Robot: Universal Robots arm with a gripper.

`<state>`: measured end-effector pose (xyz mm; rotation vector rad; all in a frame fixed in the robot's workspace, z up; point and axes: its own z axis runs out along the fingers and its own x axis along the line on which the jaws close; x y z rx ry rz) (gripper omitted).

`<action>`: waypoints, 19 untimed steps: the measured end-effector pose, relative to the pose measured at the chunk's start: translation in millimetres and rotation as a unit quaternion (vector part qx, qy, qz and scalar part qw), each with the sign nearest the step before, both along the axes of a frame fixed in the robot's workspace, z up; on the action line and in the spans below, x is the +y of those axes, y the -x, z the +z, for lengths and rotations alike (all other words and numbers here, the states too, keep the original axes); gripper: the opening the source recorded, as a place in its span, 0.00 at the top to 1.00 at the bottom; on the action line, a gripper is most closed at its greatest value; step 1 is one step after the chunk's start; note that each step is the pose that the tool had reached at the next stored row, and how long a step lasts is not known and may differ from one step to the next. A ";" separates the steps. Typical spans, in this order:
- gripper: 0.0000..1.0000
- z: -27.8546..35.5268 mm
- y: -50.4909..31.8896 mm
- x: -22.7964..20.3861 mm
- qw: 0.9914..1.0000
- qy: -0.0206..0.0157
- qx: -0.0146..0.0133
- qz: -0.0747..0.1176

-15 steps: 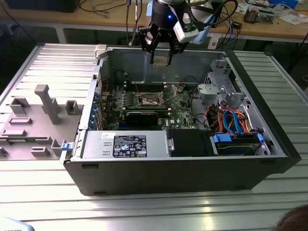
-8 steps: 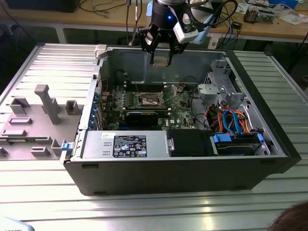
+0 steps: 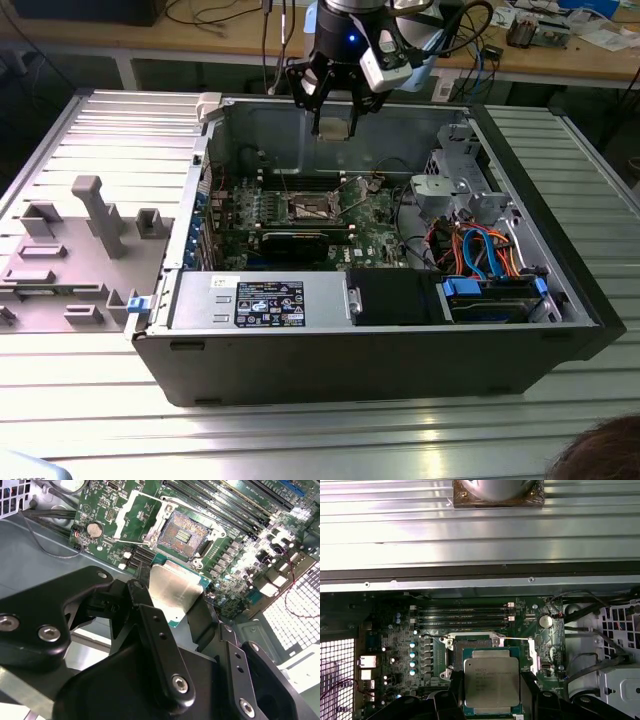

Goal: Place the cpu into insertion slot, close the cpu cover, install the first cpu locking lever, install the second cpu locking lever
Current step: 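Place the cpu into insertion slot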

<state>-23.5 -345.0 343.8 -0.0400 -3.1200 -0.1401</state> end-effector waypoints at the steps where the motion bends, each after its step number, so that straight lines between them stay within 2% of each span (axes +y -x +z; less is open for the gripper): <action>1: 0.46 -0.1 0.0 0.0 1.000 0.000 0.000 0.000; 19: 0.46 -4.3 0.0 0.0 1.000 0.000 0.000 0.000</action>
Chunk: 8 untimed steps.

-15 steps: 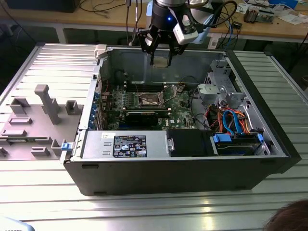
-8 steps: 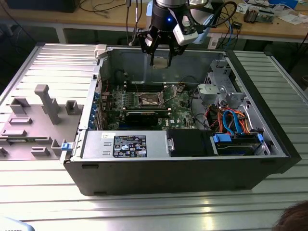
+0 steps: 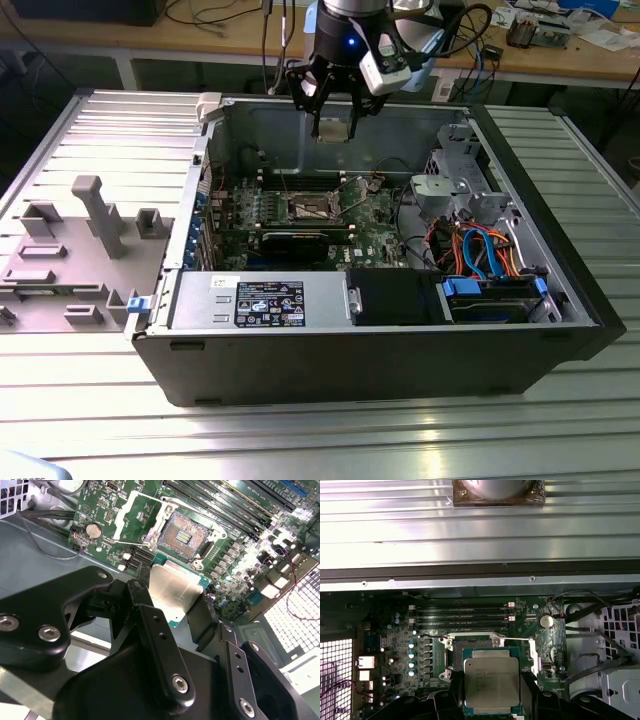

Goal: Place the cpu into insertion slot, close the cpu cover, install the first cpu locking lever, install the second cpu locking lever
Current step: 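Place the cpu into insertion slot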

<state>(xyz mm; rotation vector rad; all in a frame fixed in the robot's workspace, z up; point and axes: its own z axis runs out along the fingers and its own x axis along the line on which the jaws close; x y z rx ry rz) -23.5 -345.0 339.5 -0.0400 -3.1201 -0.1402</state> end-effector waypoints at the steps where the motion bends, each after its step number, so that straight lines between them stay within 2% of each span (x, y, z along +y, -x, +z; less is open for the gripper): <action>1: 0.46 -0.3 0.0 0.0 1.000 0.000 0.000 0.000; 4: 0.46 -1.0 0.1 0.0 1.000 0.002 0.000 0.002; 5: 0.46 -1.1 0.1 0.0 1.000 0.004 0.000 0.003; 6: 0.46 -1.2 0.1 0.0 1.000 0.009 0.000 0.006; 8: 0.46 -1.3 0.1 0.0 1.000 0.012 0.000 0.017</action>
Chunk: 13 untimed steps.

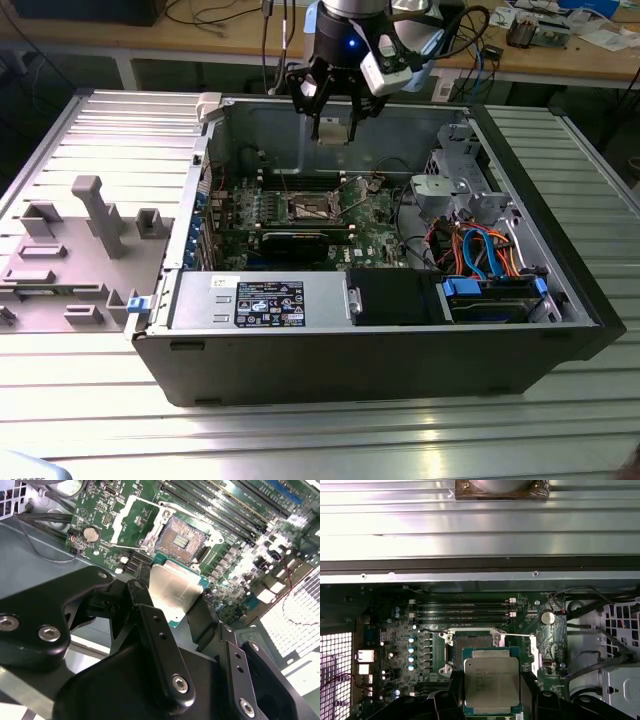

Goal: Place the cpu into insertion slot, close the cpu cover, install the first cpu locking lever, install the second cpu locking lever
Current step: 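Place the cpu into insertion slot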

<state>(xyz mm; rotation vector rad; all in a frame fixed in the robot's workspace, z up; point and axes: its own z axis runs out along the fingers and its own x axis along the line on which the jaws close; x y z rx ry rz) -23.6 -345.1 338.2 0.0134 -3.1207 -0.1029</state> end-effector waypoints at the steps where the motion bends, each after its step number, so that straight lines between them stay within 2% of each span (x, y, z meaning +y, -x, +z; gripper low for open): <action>1: 0.46 0.0 0.0 0.0 1.000 0.001 0.000 0.005; 13: 0.46 -2.0 0.4 0.1 1.000 0.001 0.000 0.009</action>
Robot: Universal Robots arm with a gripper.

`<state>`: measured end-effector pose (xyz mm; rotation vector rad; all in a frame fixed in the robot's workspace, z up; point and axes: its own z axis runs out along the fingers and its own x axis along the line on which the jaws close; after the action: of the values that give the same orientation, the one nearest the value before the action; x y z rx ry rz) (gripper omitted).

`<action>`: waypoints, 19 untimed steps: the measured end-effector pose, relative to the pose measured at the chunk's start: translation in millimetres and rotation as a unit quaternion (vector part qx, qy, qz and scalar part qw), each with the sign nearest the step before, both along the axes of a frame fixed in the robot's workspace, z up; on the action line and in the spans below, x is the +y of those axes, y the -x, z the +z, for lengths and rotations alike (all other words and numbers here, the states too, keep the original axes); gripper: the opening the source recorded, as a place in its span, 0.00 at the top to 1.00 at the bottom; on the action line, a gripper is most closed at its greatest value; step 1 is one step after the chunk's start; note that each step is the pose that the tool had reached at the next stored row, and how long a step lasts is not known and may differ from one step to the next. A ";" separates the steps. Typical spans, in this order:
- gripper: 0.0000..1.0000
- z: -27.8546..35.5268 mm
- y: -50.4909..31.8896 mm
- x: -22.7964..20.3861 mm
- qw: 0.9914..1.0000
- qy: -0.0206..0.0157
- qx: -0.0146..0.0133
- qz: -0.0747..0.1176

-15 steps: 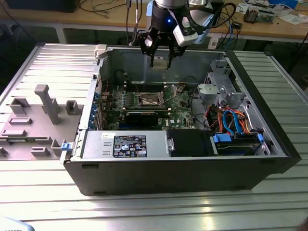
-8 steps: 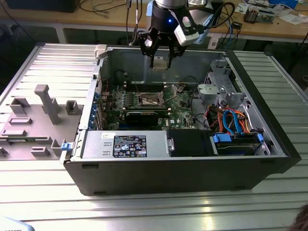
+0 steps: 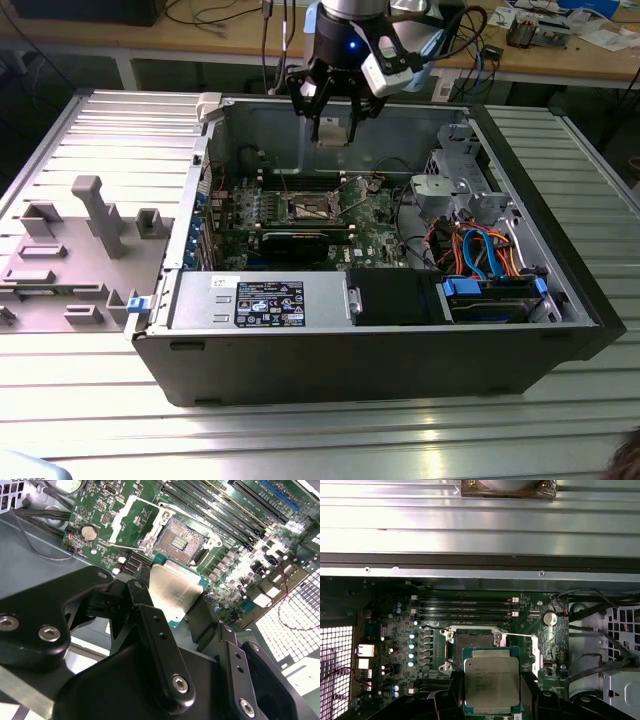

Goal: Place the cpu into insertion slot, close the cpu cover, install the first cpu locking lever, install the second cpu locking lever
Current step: 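Place the cpu into insertion slot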

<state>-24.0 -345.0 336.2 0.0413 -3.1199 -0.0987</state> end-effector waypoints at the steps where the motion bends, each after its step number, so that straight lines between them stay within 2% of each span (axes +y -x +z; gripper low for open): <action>1: 0.46 -0.3 0.0 0.0 1.000 0.000 0.000 0.000; 19: 0.46 -5.5 0.0 0.0 1.000 0.000 0.000 0.000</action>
<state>-24.0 -345.0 330.7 0.0413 -3.1199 -0.0986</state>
